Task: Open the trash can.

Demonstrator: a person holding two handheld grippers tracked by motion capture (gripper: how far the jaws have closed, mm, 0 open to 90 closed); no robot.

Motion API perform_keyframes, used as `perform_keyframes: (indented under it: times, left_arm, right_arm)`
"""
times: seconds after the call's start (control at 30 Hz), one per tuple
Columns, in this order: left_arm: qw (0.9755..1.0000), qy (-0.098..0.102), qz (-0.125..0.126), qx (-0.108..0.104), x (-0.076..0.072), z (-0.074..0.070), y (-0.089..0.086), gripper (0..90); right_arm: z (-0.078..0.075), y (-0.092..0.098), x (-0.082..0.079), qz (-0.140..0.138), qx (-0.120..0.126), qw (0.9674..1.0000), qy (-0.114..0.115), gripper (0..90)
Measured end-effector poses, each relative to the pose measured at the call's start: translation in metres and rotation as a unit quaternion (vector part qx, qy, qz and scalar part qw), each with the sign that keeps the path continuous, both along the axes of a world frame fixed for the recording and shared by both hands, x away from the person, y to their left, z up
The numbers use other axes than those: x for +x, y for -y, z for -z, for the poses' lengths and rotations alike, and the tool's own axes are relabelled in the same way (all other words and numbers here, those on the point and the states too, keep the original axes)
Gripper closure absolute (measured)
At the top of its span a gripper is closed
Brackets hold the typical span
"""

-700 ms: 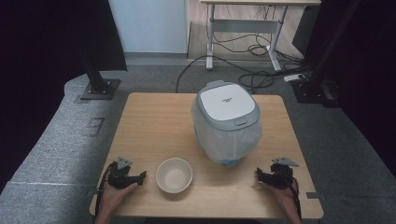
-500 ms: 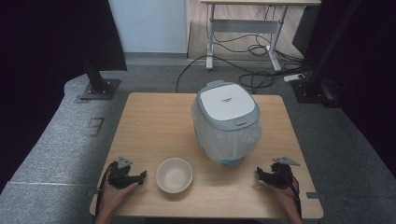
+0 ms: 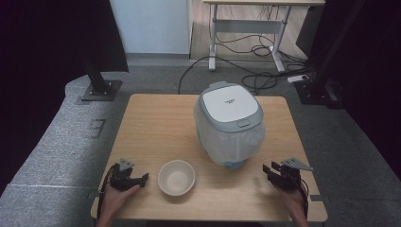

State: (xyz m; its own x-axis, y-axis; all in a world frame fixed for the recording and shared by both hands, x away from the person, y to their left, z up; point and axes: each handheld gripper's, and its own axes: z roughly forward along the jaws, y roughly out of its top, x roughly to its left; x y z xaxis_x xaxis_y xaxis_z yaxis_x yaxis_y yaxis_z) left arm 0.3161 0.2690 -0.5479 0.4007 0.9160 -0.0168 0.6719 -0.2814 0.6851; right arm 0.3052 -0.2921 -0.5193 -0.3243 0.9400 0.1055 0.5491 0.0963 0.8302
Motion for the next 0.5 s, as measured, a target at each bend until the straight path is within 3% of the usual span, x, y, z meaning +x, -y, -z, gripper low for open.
perform_keyframes:
  times: [0.13,0.33,0.5]
  left_arm:
    - [1.0000,0.000,0.000,0.000,0.000,0.000,0.000,14.2]
    - [1.0000,0.000,-0.001,0.001,0.001,0.000,0.001,14.1]
    - [1.0000,-0.001,-0.001,0.001,0.002,0.000,0.002,13.7]
  right_arm:
    - [-0.004,-0.005,-0.002,-0.016,0.003,0.9998,0.014,68.2]
    - [-0.005,-0.015,-0.001,-0.061,0.015,0.9980,0.010,80.9]
    - [-0.006,-0.023,0.002,-0.086,0.009,0.9961,0.014,88.9]
